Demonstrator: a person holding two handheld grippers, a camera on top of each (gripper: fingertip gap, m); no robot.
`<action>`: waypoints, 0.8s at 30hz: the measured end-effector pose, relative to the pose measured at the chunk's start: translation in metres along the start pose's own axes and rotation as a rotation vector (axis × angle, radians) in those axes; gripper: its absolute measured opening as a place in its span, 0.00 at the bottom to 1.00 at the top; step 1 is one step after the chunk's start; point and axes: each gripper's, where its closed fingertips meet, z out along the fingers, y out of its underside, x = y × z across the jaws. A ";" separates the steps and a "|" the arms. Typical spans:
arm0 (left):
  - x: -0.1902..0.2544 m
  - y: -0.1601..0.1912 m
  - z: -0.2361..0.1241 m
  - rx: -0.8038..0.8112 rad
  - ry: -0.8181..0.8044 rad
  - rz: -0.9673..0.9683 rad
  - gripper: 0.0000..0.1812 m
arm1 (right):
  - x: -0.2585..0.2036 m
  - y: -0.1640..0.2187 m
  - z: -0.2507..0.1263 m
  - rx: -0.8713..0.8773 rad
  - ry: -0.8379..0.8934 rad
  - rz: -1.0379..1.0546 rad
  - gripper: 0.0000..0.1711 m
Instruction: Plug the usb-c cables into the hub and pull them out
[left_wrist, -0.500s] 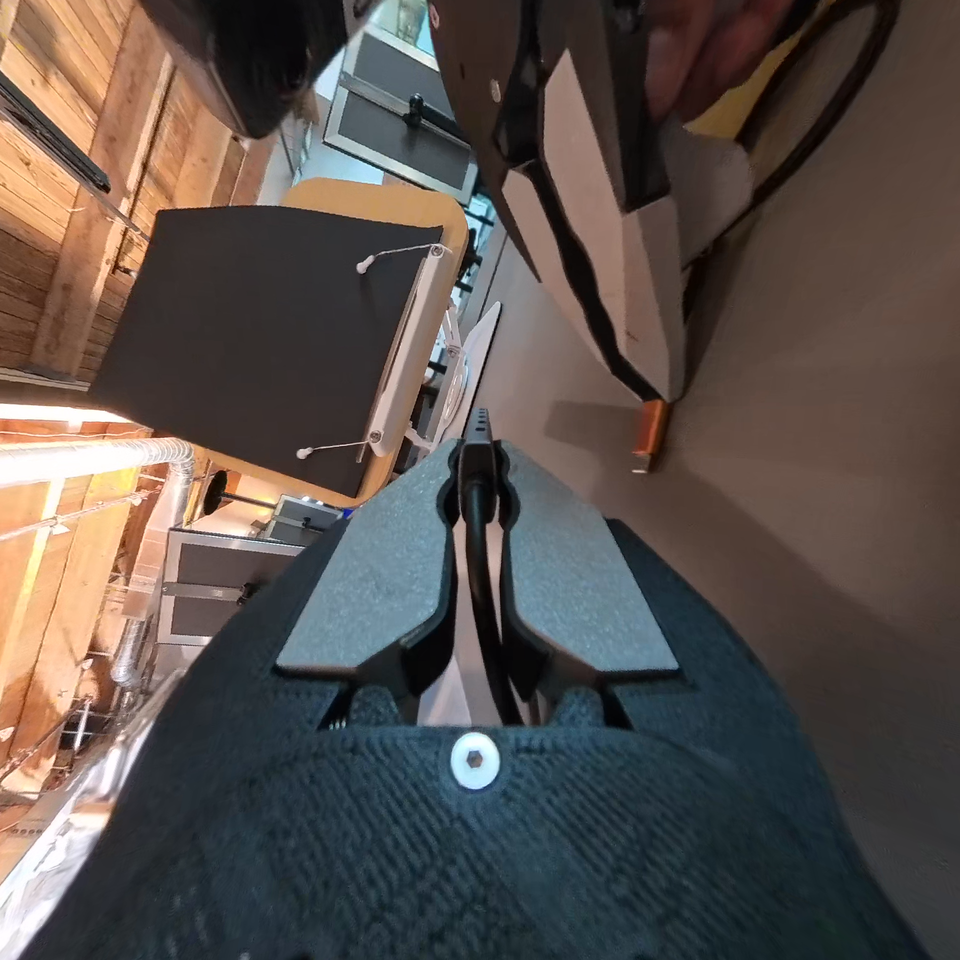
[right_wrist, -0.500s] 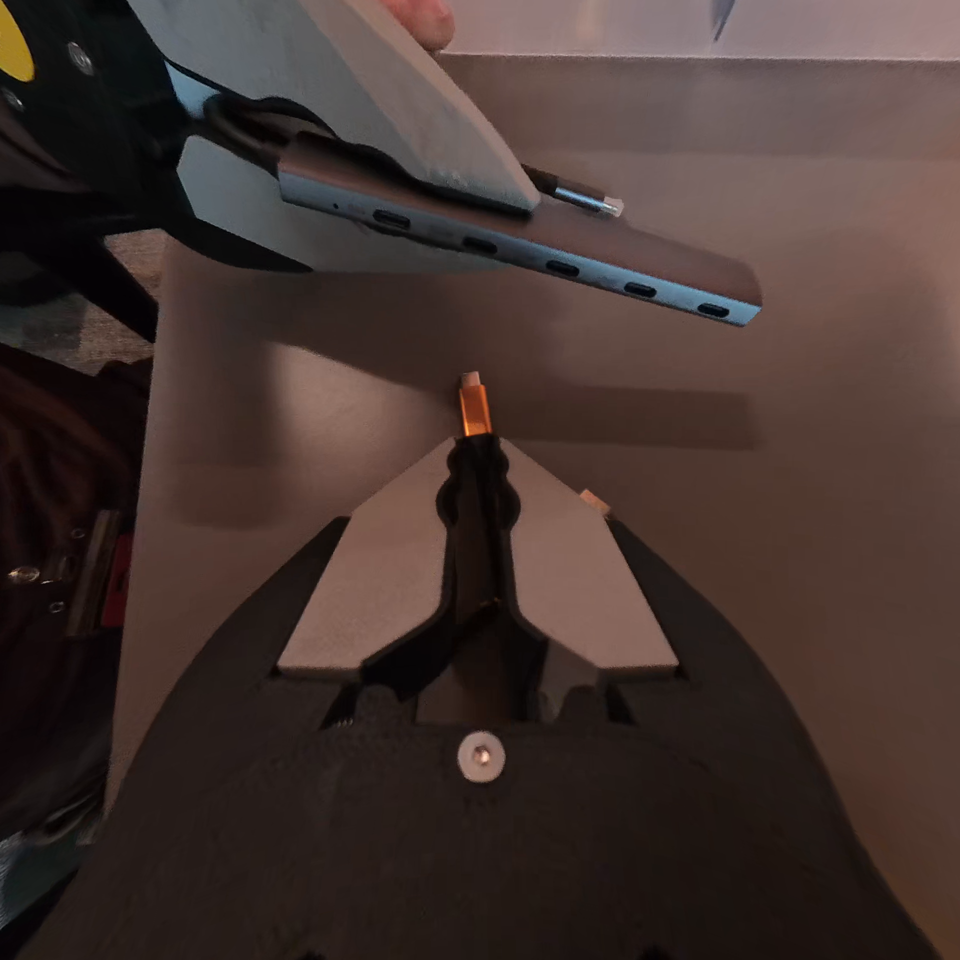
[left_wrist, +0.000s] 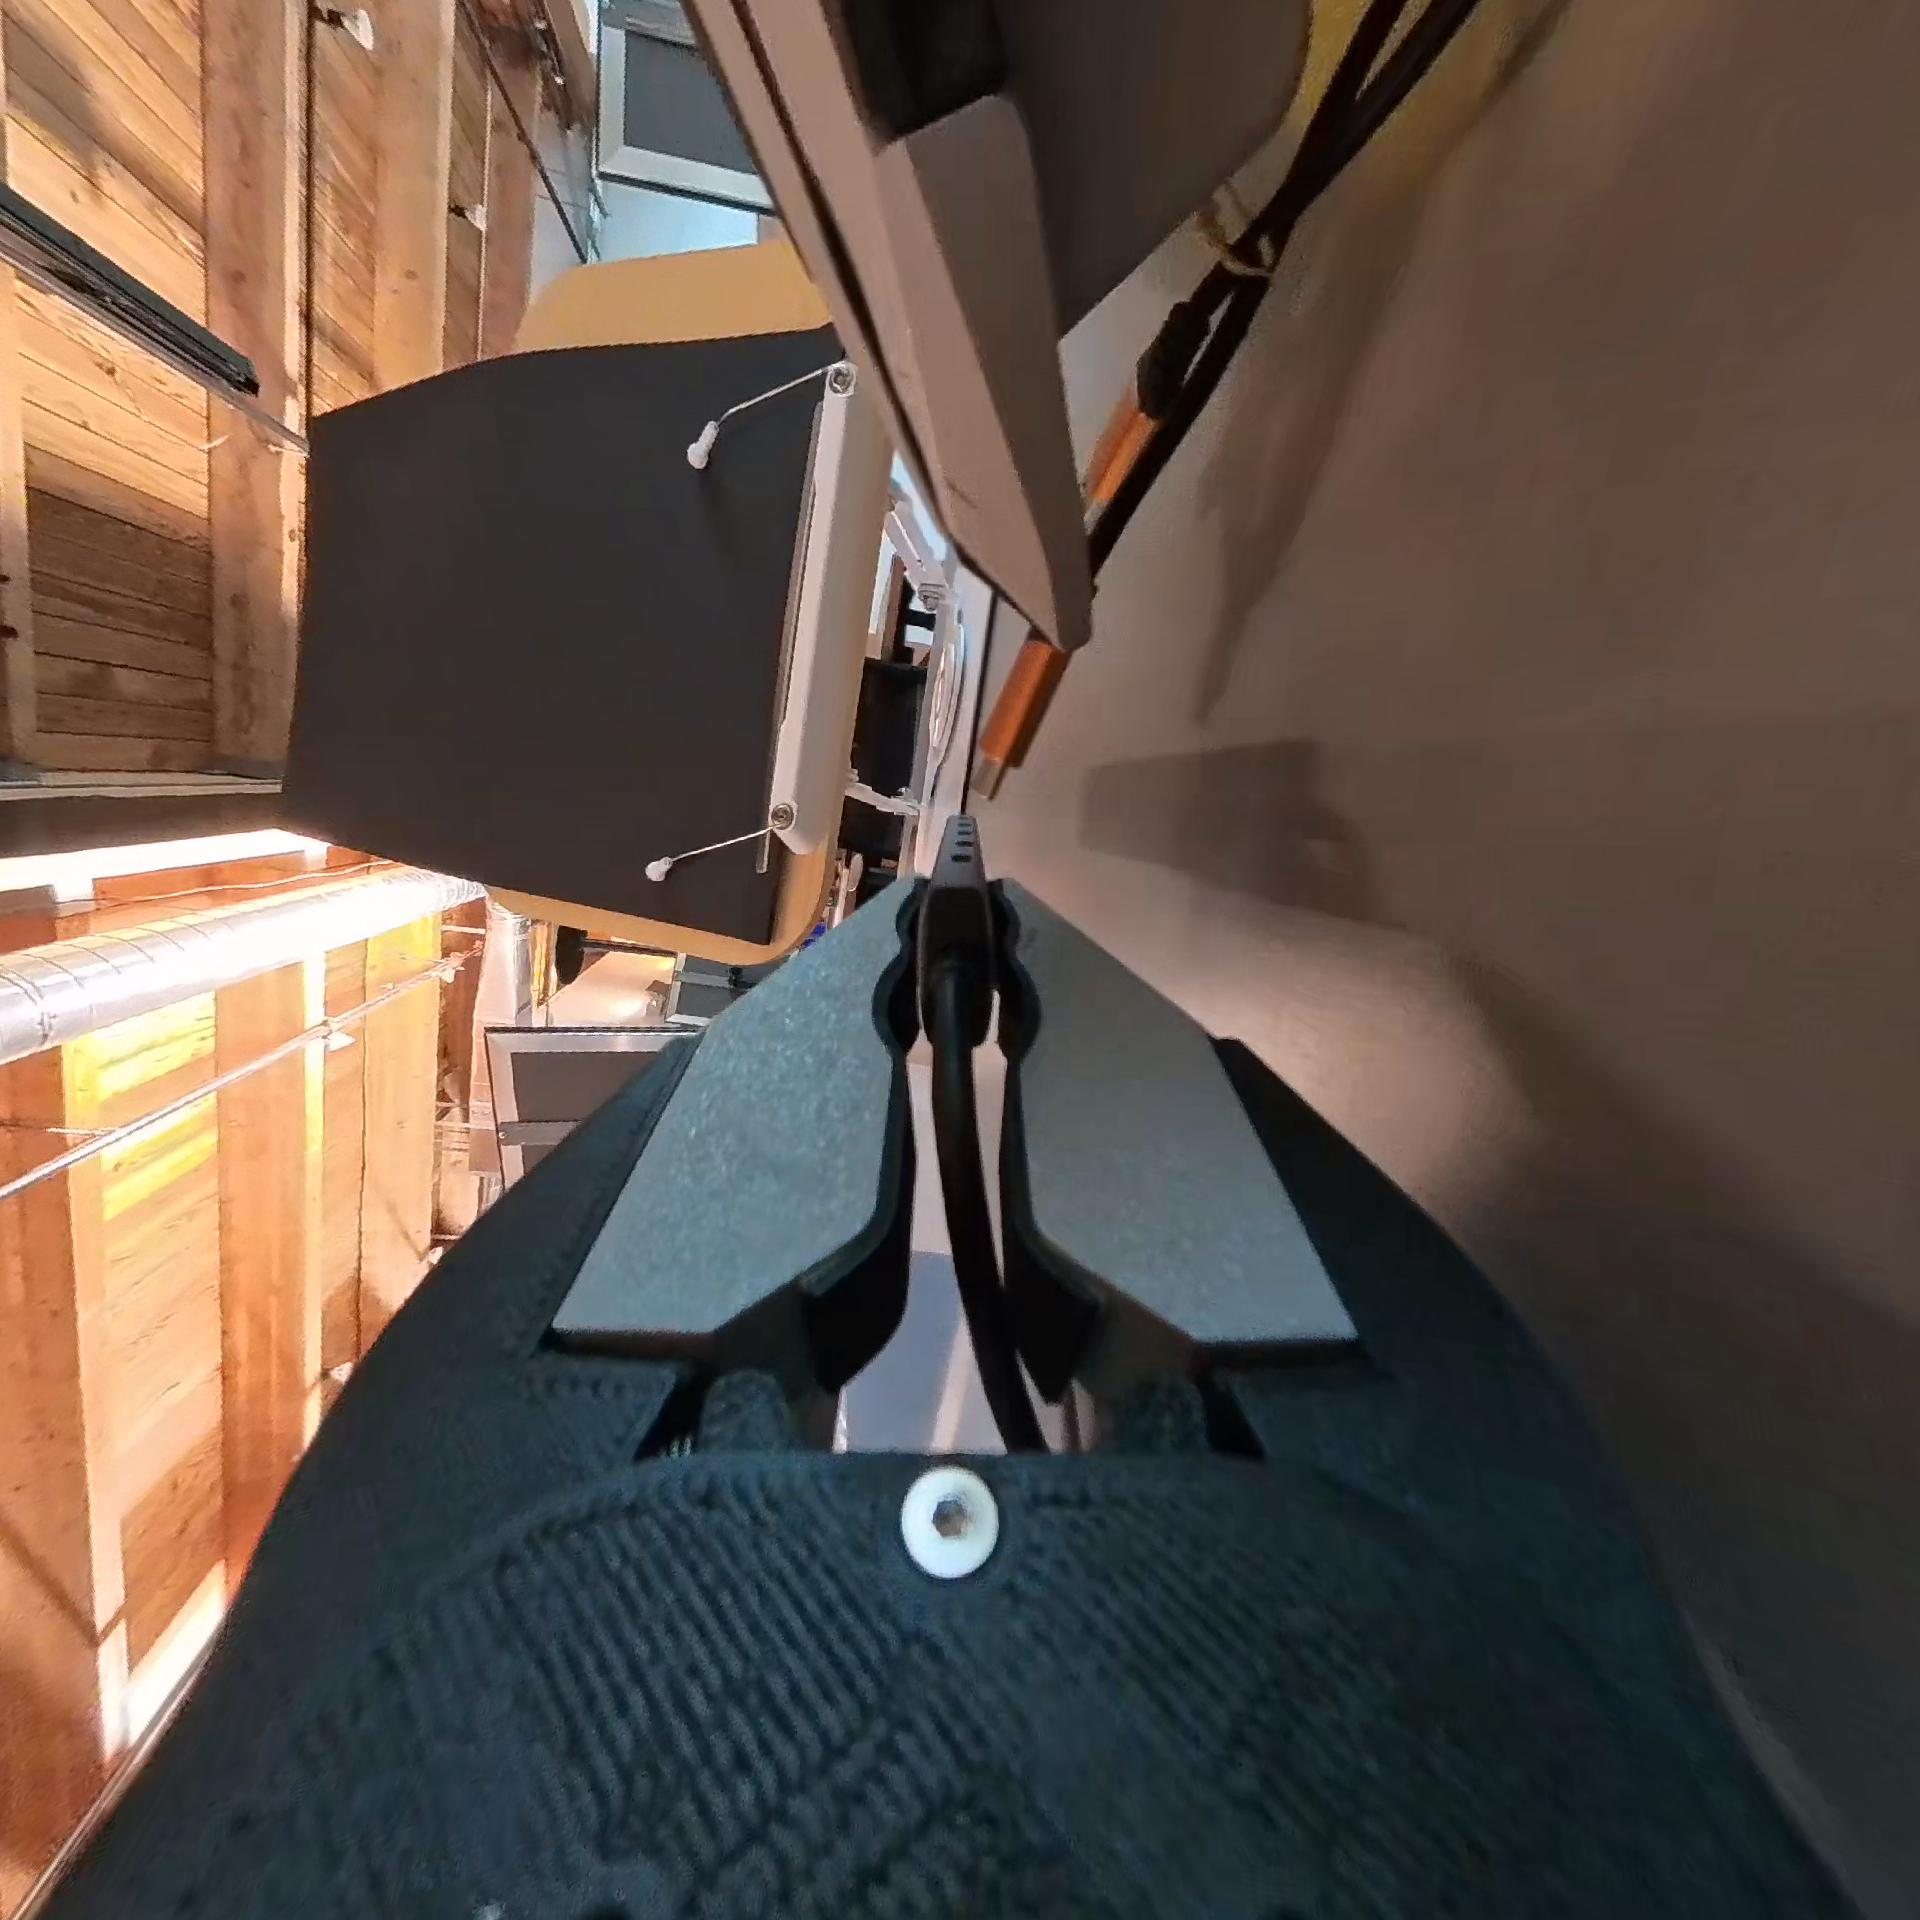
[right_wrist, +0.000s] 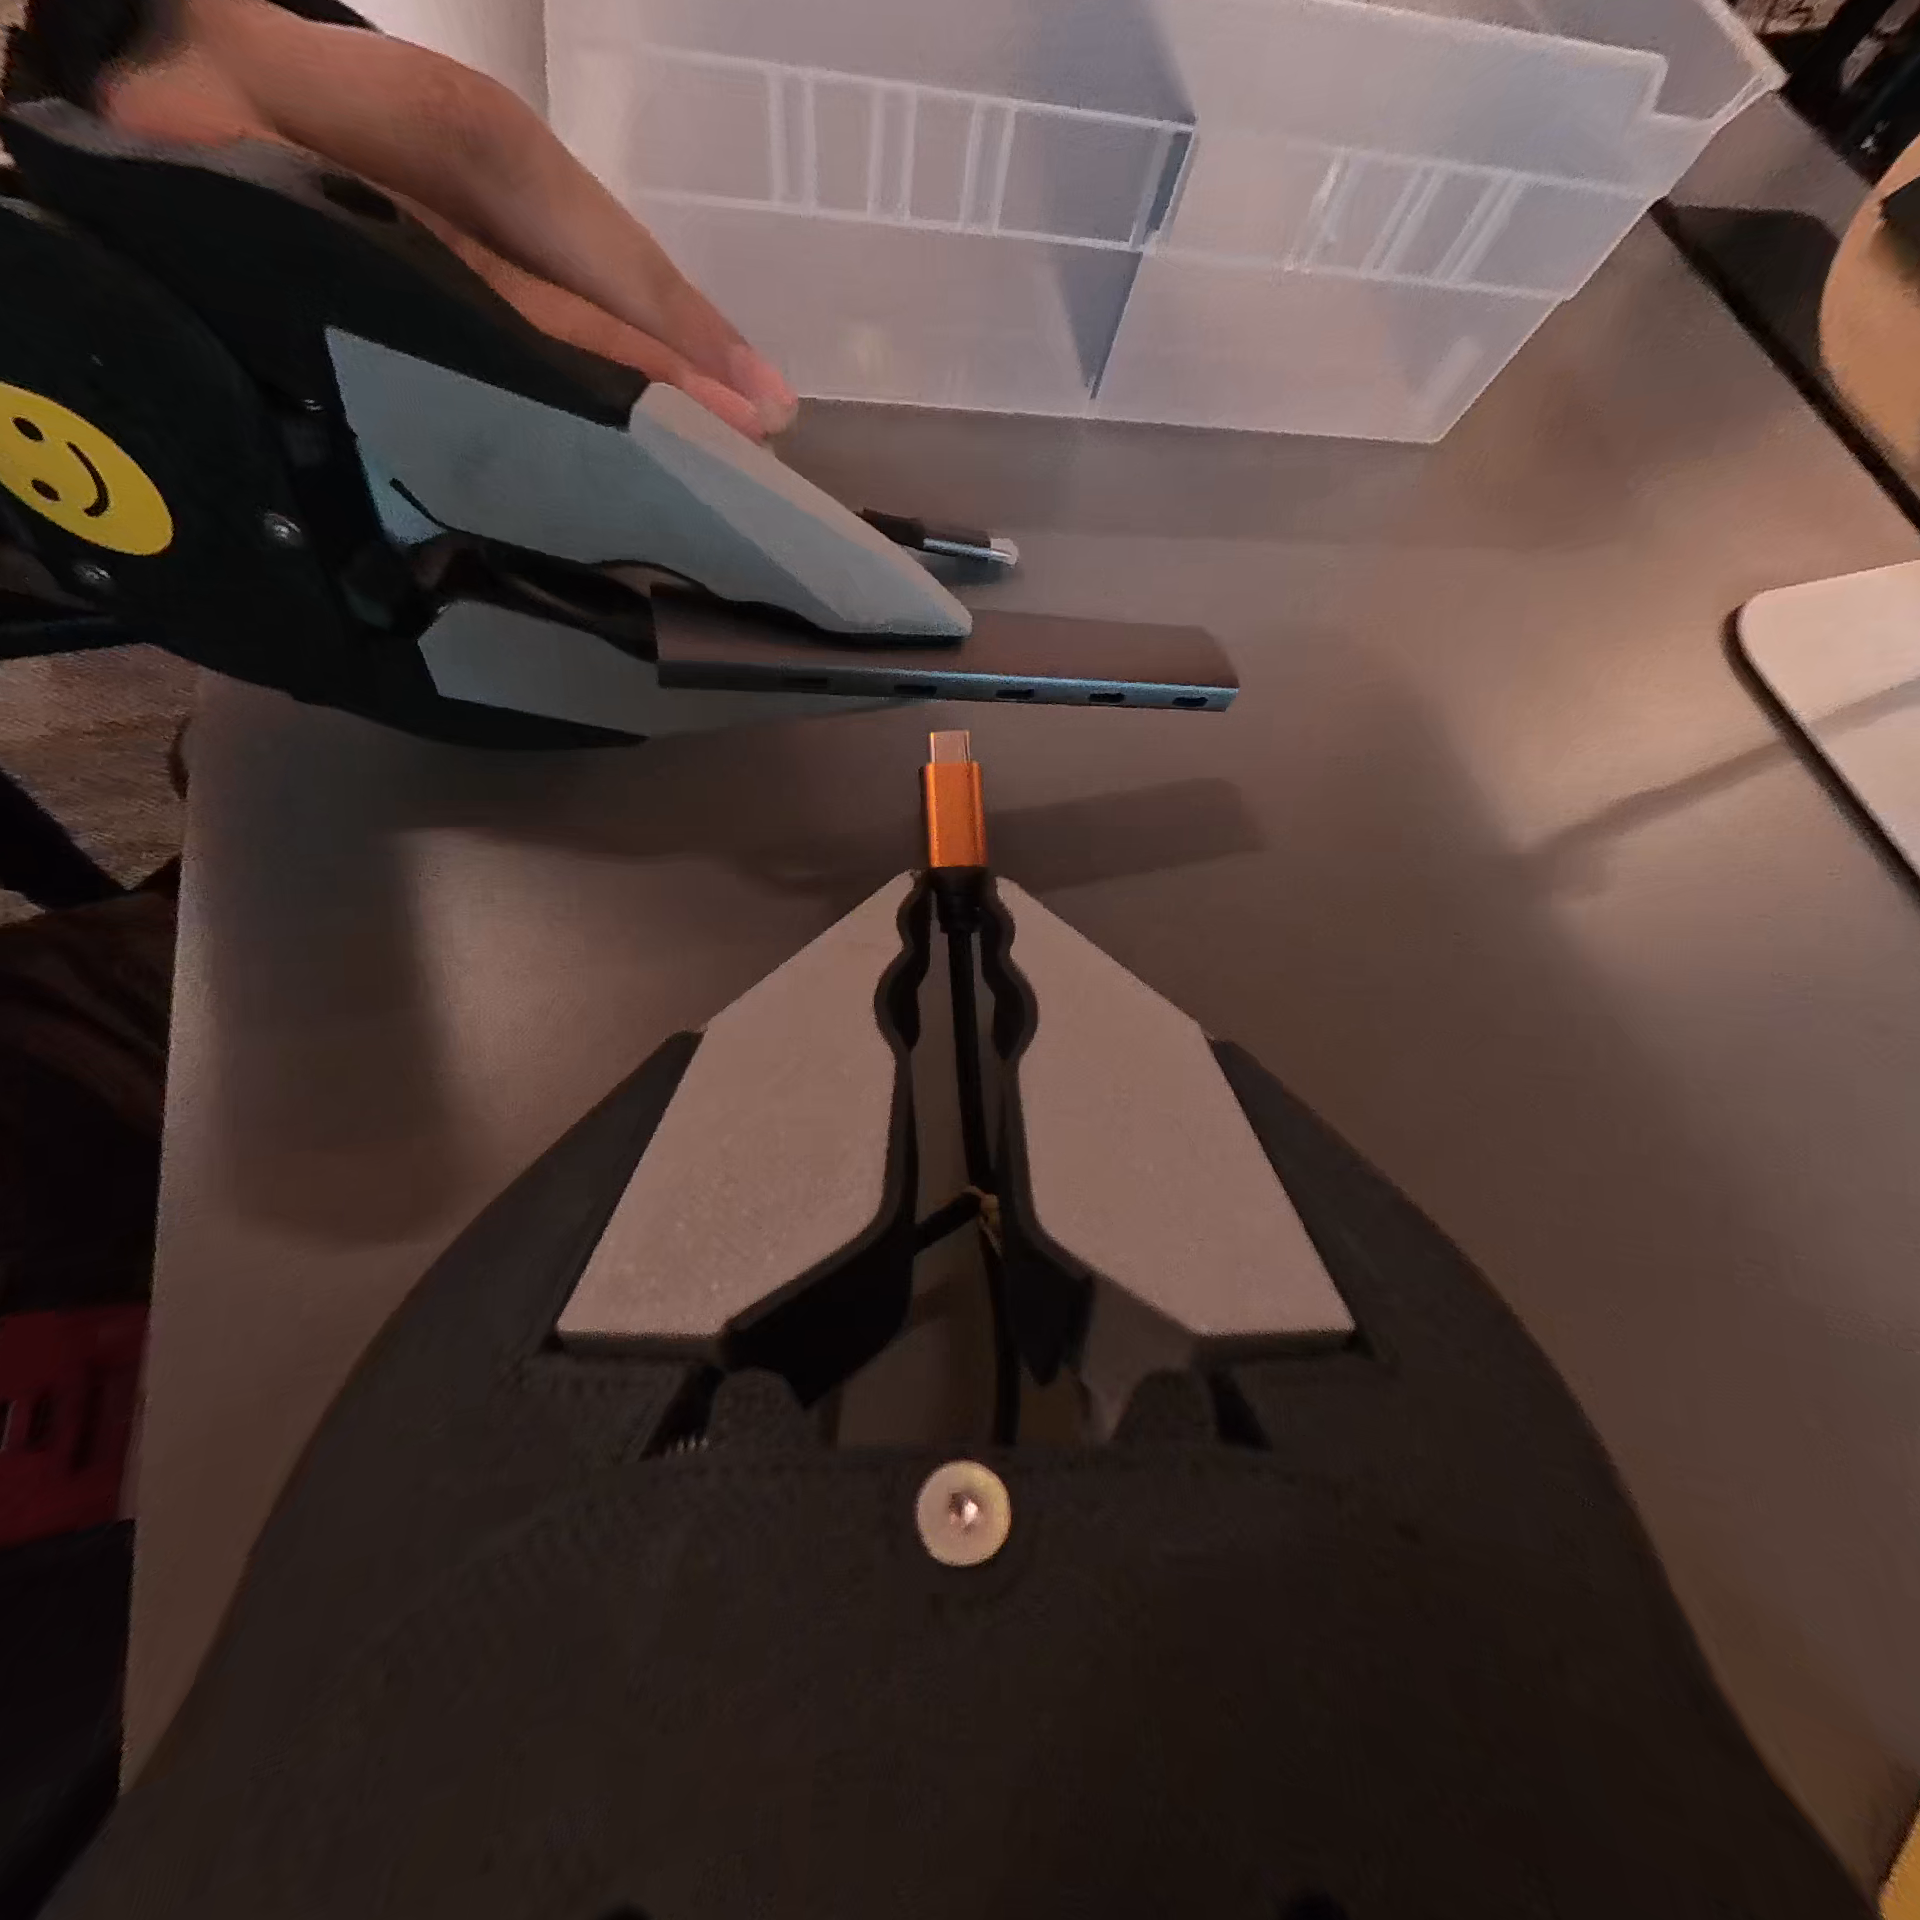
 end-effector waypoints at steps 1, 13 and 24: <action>0.000 0.000 0.000 -0.001 0.002 0.002 0.04 | 0.001 0.000 0.001 -0.005 0.008 -0.001 0.04; 0.003 0.000 0.003 -0.016 -0.022 0.089 0.04 | -0.003 0.000 0.004 -0.015 -0.004 0.013 0.04; 0.005 -0.002 0.002 -0.014 -0.032 0.144 0.04 | -0.007 0.000 0.005 -0.019 -0.022 0.007 0.04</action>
